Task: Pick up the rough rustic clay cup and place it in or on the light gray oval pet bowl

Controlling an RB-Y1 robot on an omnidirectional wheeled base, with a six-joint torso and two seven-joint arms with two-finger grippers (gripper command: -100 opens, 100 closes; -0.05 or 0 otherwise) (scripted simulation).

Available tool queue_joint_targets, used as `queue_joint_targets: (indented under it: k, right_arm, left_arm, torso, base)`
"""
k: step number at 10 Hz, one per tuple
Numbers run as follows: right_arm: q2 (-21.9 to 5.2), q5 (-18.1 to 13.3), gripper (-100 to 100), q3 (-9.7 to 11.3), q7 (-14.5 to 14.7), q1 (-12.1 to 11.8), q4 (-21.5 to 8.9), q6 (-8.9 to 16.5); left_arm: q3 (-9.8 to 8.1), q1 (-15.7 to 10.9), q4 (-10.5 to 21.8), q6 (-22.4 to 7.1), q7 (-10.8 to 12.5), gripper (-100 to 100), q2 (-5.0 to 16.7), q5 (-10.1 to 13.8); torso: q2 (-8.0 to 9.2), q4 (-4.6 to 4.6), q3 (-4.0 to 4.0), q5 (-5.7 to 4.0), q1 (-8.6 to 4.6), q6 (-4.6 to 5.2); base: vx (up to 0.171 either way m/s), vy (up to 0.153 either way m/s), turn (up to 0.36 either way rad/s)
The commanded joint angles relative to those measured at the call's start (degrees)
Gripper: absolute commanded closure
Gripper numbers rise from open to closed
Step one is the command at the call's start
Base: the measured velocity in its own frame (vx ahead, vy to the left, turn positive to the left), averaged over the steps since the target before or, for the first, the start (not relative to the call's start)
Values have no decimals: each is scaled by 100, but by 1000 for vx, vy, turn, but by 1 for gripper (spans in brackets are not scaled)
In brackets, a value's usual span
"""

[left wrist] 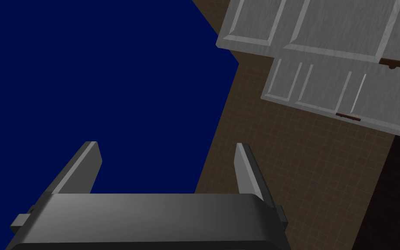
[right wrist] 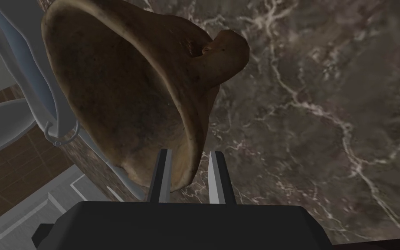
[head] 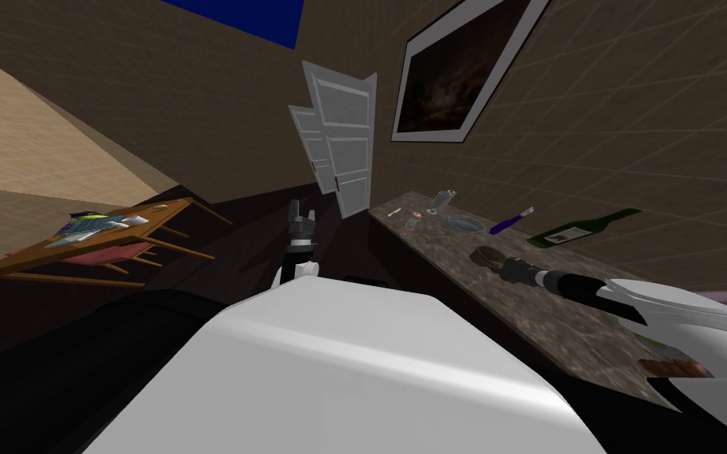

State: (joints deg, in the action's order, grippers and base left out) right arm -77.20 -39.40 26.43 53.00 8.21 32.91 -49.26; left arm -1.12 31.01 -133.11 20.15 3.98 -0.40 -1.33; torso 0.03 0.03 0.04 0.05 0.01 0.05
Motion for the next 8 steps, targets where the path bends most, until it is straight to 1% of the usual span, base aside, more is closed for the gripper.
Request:
queue_joint_targets:
  k: [1, 2, 3, 4, 5, 6, 7, 8]
  right_arm:
    - [0, 0, 0, 0, 0, 0, 0, 0]
    - [1, 0, 100, 1, 0, -1, 0, 0]
    - [4, 0, 0, 1, -2, -2, -1, -1]
    - [-160, -4, 100, 37, -128, 20, -23, -80]
    - [-293, -22, 100, 108, -251, 17, -39, -170]
    - [-293, -22, 100, 108, -251, 17, -39, -170]
    - [-452, -48, 100, 207, -399, 10, -57, -284]
    - [-452, -48, 100, 207, -399, 10, -57, -284]
  left_arm:
    - [0, 0, 0, 0, 0, 0, 0, 0]
    - [0, 0, 0, 0, 0, 0, 0, 0]
    - [0, 0, 0, 0, 0, 0, 0, 0]
    - [0, 0, 0, 0, 0, 0, 0, 0]
    - [1, -1, 0, 0, 0, 0, 0, 0]
    - [1, -1, 0, 0, 0, 0, -1, 0]
    - [1, 0, 0, 0, 0, 0, -1, 0]
    - [1, -1, 0, 0, 0, 0, -1, 0]
  torso:
    - [0, 0, 0, 0, 0, 0]
    - [1, 1, 1, 2, 2, 0]
    - [2, 2, 2, 5, 5, -1]
    - [3, 3, 3, 7, 8, -1]
    - [-3, 5, 1, 18, 33, -15]
    - [-9, 4, -3, 26, 62, -22]
    - [-8, 3, -2, 28, 62, -10]
    - [-1, 5, 2, 32, 70, -15]
  base:
    - [0, 0, 0]
    - [0, 0, 0]
    - [0, 0, 0]
    - [6, 58, 157]
    - [13, 111, 267]
    - [22, 80, 78]
    - [6, 94, 156]
    - [6, 80, 92]
